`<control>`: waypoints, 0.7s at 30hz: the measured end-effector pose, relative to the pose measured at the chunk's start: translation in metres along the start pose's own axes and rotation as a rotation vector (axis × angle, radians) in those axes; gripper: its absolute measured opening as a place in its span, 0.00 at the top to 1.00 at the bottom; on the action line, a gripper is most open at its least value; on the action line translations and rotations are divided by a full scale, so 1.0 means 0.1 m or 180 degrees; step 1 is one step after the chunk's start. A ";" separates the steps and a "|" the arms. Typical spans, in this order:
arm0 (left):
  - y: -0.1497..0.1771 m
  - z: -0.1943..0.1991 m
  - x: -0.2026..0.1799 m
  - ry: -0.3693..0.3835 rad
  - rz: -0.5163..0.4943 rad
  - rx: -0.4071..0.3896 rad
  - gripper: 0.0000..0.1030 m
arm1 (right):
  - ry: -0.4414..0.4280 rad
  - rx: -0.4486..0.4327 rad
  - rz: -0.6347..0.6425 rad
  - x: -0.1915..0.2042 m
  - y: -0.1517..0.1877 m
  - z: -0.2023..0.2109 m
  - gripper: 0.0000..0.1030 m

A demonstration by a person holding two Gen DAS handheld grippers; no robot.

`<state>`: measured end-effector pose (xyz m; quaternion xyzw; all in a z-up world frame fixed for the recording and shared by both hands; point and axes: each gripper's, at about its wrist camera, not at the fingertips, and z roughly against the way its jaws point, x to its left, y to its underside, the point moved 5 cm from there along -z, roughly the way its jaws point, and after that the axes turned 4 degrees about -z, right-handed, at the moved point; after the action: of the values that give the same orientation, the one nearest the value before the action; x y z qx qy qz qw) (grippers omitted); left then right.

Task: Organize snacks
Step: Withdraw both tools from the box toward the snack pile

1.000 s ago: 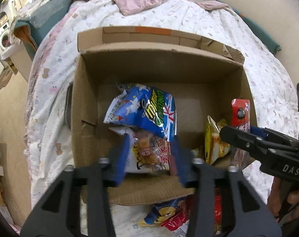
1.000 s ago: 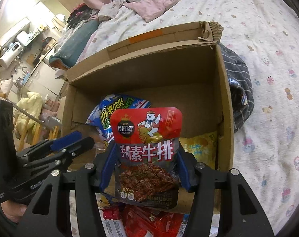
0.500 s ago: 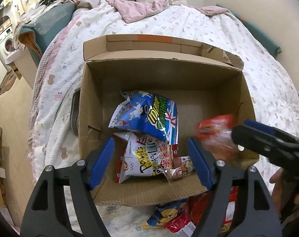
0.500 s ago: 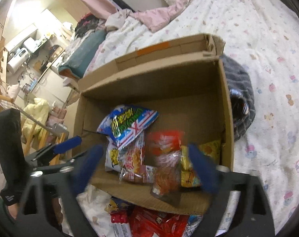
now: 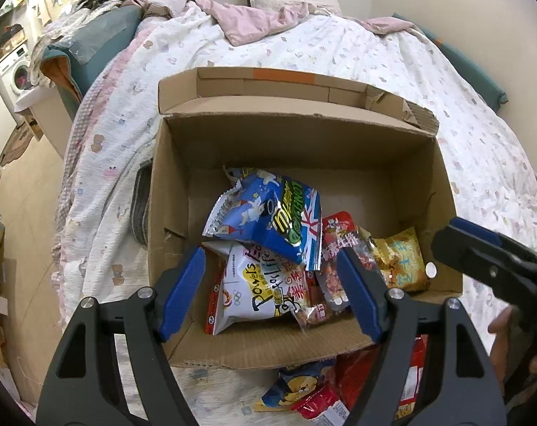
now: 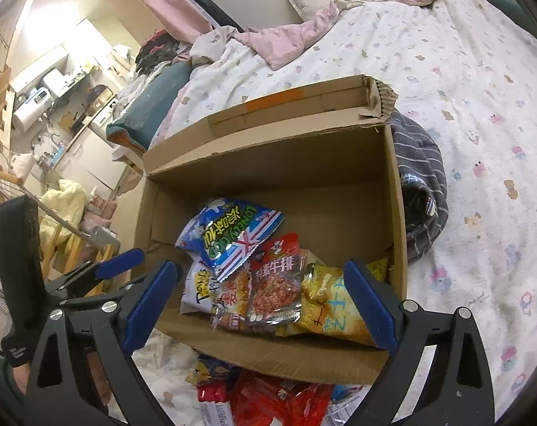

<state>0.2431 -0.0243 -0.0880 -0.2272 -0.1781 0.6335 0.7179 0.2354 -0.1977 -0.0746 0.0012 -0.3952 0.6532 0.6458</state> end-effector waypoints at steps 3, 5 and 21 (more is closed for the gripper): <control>0.02 0.05 -0.02 0.0019 0.0049 -0.0006 0.29 | 0.0024 -0.0033 0.0010 0.01 0.03 0.09 0.05; 0.05 0.12 -0.03 0.0008 0.0056 -0.0029 0.29 | 0.0044 -0.0059 0.0001 0.01 0.07 0.18 0.05; 0.49 0.59 -0.02 -0.0019 0.0133 -0.0045 0.29 | 0.0182 -0.0162 -0.0040 0.01 0.49 0.76 0.05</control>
<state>0.1703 -0.0159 -0.0656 -0.2342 -0.1799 0.6477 0.7023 0.1553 -0.2293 -0.0474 -0.0314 -0.3930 0.6387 0.6608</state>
